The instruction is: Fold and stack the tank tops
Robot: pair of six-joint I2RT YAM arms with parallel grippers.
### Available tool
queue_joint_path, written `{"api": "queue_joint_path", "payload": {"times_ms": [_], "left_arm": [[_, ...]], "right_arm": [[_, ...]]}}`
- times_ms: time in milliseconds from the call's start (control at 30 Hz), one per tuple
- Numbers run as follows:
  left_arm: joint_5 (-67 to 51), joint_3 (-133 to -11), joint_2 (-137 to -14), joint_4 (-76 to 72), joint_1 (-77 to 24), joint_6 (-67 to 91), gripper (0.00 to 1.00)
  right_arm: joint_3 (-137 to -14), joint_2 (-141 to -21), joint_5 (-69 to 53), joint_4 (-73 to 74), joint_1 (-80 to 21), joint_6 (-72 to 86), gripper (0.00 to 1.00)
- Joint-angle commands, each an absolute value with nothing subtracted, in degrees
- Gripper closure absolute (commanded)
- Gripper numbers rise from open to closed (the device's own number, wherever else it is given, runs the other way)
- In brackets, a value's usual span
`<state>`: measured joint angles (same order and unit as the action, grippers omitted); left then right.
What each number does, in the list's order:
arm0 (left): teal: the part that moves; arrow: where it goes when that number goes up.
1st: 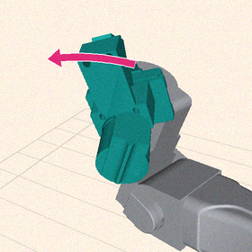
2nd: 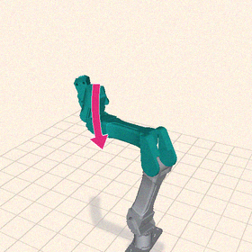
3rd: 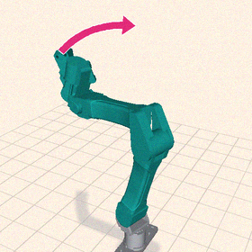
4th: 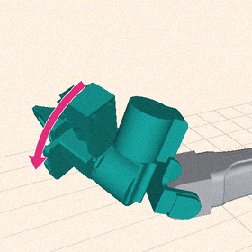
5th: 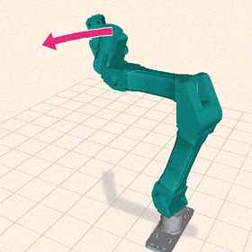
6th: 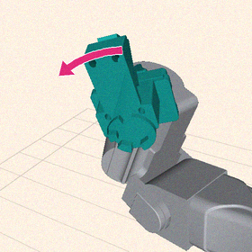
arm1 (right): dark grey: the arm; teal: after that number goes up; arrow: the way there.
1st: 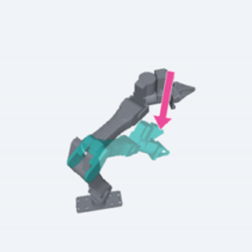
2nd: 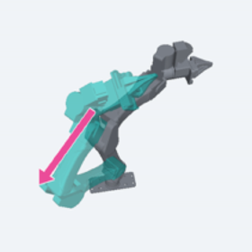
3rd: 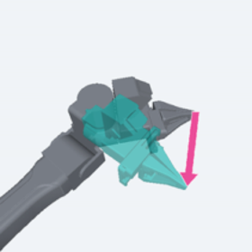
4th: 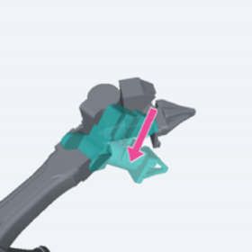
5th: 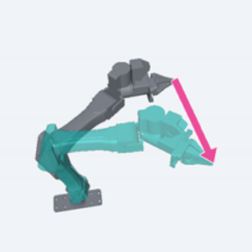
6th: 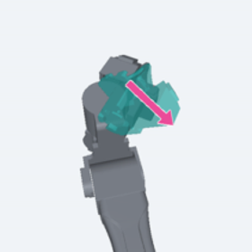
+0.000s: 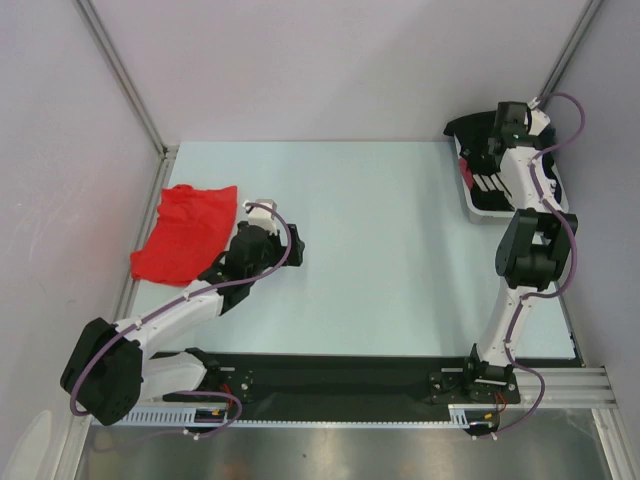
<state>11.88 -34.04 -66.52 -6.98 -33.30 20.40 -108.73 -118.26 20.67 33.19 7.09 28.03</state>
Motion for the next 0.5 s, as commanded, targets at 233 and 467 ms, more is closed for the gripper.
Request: {"api": "queue_joint_path", "payload": {"times_ms": [233,467], "left_arm": [[12.66,-35.07,-65.48,-8.88,-33.93,19.25,0.00],[12.74,-34.98,-65.56,-8.70,-34.10,19.25,0.00]], "right_arm": [[-117.94,-91.44,7.51,24.61,-4.91,15.58,1.00],[-120.50,-83.32,18.83,23.73,-13.64,12.01,1.00]]}}
